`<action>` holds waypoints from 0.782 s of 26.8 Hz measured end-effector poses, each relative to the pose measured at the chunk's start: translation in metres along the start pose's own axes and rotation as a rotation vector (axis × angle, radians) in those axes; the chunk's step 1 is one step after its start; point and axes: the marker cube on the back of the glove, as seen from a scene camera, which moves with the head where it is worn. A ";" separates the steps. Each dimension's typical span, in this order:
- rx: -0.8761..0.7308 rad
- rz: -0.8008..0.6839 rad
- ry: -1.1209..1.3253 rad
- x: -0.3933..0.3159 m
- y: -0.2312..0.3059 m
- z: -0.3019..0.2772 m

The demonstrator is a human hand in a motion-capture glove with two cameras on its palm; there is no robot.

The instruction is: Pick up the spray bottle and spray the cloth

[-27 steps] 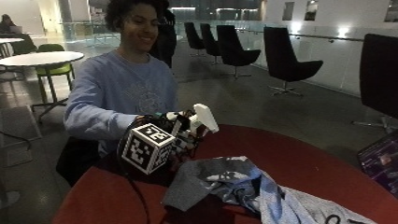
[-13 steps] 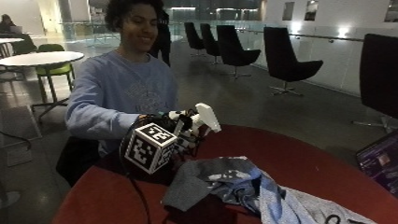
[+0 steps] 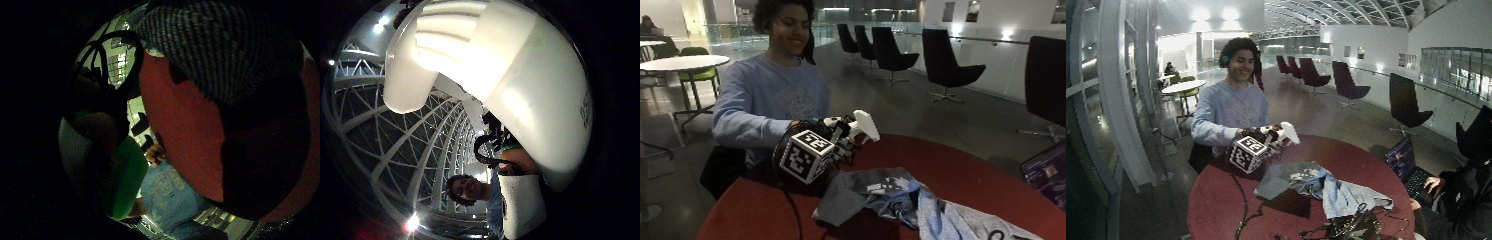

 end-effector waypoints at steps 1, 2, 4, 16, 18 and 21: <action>-0.003 0.003 -0.001 0.000 0.000 0.000; -0.006 0.007 -0.001 0.000 0.000 0.000; -0.008 0.013 0.002 0.000 -0.001 0.000; -0.002 0.017 -0.004 0.003 -0.004 0.005; 0.009 0.010 -0.012 0.003 -0.005 0.007; 0.022 -0.046 -0.026 -0.002 -0.005 0.018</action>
